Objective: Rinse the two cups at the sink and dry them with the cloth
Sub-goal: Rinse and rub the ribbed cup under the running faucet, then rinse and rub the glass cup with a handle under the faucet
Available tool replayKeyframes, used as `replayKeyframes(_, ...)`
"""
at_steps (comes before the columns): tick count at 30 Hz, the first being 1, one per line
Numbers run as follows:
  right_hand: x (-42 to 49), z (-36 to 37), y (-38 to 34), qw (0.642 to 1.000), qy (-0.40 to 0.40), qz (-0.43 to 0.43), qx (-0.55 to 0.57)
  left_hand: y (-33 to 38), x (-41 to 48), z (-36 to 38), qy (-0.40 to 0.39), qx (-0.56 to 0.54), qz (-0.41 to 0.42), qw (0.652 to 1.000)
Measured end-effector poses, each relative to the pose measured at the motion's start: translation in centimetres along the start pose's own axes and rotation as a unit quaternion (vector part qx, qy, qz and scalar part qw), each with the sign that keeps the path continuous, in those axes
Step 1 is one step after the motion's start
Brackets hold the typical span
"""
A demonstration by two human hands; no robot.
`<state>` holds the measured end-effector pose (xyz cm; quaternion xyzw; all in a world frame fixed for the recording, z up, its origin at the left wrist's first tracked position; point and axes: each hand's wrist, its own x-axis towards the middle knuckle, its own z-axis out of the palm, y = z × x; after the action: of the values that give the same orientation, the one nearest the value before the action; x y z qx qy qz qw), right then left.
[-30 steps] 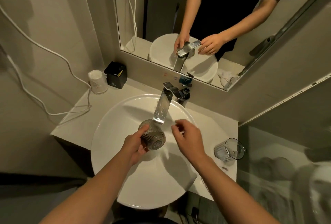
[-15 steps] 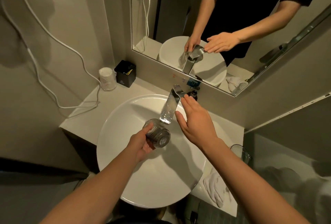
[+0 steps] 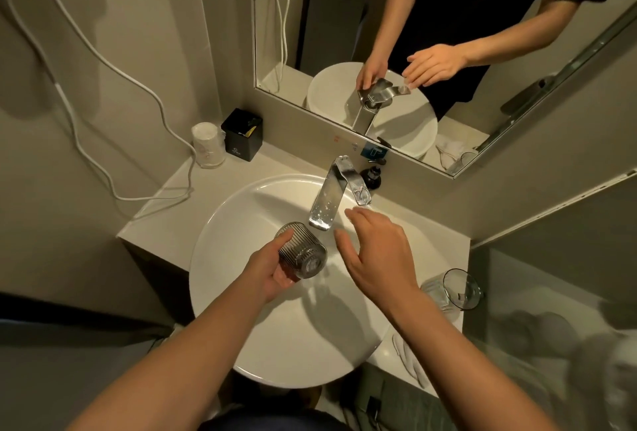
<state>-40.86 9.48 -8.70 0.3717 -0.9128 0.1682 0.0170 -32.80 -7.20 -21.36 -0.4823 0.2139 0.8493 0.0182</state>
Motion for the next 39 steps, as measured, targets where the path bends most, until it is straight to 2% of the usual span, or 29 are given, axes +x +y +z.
replayKeyframes(3, -2.5, 1.5, -0.3, 1.0, -0.005, 0.024, 0.017, -0.4, -0.2, -0.2, -0.013, 0.037, 0.007, 0.999)
replayKeyframes(5, -3.5, 3.1, -0.1, 0.99, -0.084, 0.091, 0.072, -0.8, -0.8, -0.2, -0.011, 0.07, 0.018, 0.997)
replayKeyframes(7, -3.5, 4.6, 0.5, 0.958, -0.167, 0.183, 0.145, -1.1, -1.5, -0.2, -0.012, 0.093, 0.025, 0.995)
replayKeyframes(9, -3.5, 5.9, 1.1, 0.925, -0.213, 0.242, 0.203, -1.4, -2.3, -0.2, -0.017, 0.114, 0.028, 0.993)
replayKeyframes(15, -4.5, 7.1, 1.9, 0.91, -0.22, 0.245, 0.253, -2.3, -3.5, -0.1, -0.024, 0.221, 0.058, 0.973)
replayKeyframes(21, -6.3, 6.3, 3.8, 0.893, -0.226, 0.256, 0.292, -2.8, -5.3, 1.1, -0.09, 0.349, 0.12, 0.925)
replayKeyframes(24, -7.7, 4.5, 5.7, 0.887, -0.202, 0.264, 0.321, -3.2, -5.4, 2.4, -0.122, 0.441, 0.165, 0.874)
replayKeyframes(27, -9.2, 1.9, 7.4, 0.892, -0.168, 0.268, 0.322, -3.9, -5.7, 4.8, -0.153, 0.541, 0.22, 0.797)
replayKeyframes(32, -10.6, -2.4, 10.6, 0.909, -0.084, 0.279, 0.297, -5.8, -5.2, 10.1, -0.229, 0.633, 0.295, 0.678)
replayKeyframes(36, -10.7, -4.6, 12.9, 0.926, -0.055, 0.288, 0.239, -7.2, -4.5, 14.6, -0.267, 0.662, 0.326, 0.62)
replayKeyframes(39, -10.0, -5.4, 14.5, 0.938, -0.075, 0.279, 0.192, -8.2, -3.7, 17.0, -0.289, 0.682, 0.346, 0.576)
